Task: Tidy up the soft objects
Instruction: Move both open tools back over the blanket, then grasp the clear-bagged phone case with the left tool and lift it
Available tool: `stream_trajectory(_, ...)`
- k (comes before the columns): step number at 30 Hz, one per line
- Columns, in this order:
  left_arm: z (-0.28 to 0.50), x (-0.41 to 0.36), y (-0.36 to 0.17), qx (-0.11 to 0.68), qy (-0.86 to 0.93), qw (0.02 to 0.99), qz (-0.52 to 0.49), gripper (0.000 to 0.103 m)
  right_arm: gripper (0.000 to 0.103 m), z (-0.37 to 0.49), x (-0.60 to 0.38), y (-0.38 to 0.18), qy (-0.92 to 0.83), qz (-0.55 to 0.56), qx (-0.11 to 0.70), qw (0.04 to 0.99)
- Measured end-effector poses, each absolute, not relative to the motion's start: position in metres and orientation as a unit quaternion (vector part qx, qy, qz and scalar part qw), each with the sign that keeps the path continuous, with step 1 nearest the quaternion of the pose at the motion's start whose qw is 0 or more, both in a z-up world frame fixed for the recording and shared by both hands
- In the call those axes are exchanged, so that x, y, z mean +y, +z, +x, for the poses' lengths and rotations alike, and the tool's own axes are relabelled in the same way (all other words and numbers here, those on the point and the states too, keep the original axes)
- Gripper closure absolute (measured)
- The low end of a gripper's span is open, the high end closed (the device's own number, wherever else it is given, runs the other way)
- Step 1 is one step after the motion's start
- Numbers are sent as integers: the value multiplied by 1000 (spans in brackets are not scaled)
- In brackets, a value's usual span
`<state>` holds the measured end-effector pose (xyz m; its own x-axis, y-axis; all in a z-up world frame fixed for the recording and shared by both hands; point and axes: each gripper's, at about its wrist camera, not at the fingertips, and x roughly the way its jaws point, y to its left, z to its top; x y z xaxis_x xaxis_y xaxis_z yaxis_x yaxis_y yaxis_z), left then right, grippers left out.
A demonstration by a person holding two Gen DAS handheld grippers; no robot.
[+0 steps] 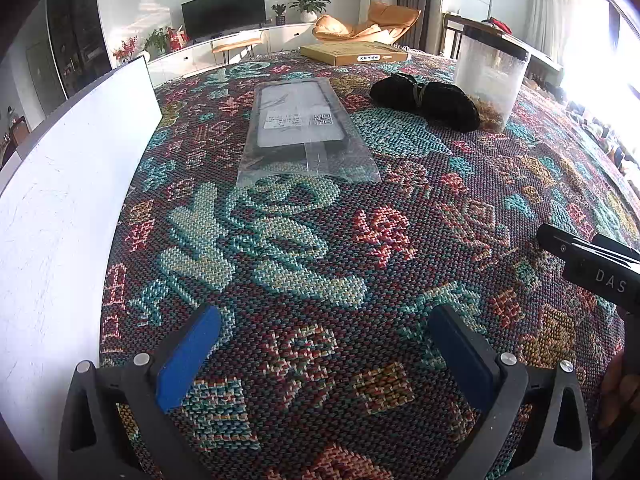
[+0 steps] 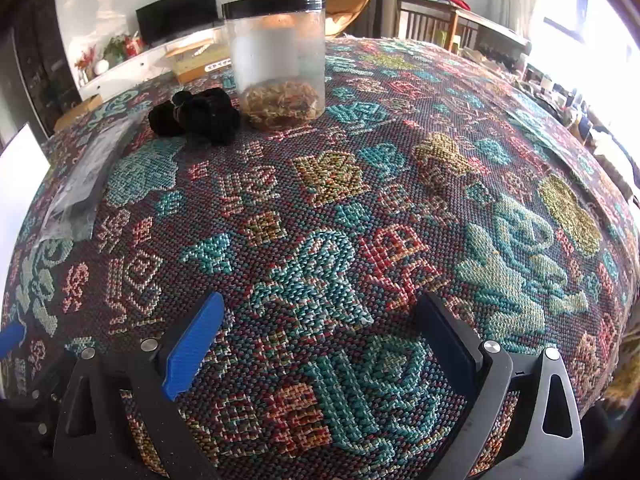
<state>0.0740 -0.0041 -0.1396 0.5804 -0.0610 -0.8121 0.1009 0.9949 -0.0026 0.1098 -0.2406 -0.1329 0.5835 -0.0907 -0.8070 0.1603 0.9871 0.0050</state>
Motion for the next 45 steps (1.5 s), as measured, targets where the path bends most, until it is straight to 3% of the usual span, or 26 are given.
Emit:
stream_trajectory(29, 79, -5, -138, 469, -46, 882, 26, 0, 5, 110, -241, -133, -71, 39, 451, 889)
stream_trajectory(33, 92, 3, -109, 475, -35, 879, 4, 0, 5, 110, -241, -133, -71, 39, 451, 889)
stream_trajectory(37, 132, 23, -74, 470, -44, 879, -64, 0, 4, 110, -241, -133, -71, 39, 451, 889)
stream_trajectory(41, 198, 32, -80, 517, -34, 849, -108, 0, 4, 110, -241, -133, -70, 39, 451, 889)
stream_trajectory(45, 247, 15, -97, 538, -61, 836, -86, 0, 4, 110, -241, -133, -70, 39, 451, 889)
